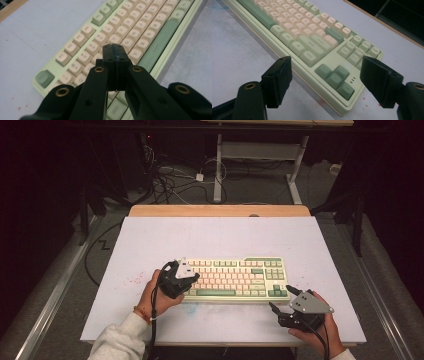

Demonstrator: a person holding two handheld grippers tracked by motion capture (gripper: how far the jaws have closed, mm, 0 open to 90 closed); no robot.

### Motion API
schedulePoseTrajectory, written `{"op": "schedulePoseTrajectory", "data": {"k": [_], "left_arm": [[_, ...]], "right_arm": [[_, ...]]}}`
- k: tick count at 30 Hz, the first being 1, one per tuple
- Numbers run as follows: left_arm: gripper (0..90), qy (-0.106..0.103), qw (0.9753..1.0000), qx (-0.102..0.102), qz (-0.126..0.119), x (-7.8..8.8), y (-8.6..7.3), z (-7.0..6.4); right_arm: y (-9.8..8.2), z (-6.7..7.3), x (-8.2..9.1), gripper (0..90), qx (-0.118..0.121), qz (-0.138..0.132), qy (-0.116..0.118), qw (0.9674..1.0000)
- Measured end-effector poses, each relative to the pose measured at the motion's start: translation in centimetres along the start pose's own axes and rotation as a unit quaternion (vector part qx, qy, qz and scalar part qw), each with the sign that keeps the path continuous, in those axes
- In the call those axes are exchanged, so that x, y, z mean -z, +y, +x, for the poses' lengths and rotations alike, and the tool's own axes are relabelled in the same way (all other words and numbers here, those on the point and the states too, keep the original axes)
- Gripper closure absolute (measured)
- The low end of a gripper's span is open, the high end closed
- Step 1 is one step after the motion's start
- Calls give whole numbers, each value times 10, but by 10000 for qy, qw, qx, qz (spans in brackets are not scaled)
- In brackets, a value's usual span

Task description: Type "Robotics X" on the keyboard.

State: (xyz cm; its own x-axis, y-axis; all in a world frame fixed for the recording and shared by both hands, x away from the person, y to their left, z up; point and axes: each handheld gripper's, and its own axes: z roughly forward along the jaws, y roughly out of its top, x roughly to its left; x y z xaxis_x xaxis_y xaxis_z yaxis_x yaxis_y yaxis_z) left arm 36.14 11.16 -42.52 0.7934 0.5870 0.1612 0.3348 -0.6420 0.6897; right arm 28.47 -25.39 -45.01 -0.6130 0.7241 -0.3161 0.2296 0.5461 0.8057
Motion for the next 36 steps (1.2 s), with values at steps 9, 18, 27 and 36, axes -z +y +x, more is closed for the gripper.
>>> {"op": "schedulePoseTrajectory", "data": {"k": [9, 18, 27, 36], "left_arm": [[875, -113, 9996, -117, 237, -28, 23, -3], [871, -136, 9985, -137, 517, -48, 29, 0], [869, -143, 9977, -192, 633, -56, 33, 0], [862, -114, 9976, -214, 656, -57, 33, 0]], "right_arm": [[-2, 1, -2, 259, 55, 56, 48, 10000], [-2, 1, -3, 260, 70, 86, 72, 9999], [-2, 3, -4, 265, 119, 110, 120, 9998], [-3, 3, -5, 265, 116, 132, 134, 9998]]}}
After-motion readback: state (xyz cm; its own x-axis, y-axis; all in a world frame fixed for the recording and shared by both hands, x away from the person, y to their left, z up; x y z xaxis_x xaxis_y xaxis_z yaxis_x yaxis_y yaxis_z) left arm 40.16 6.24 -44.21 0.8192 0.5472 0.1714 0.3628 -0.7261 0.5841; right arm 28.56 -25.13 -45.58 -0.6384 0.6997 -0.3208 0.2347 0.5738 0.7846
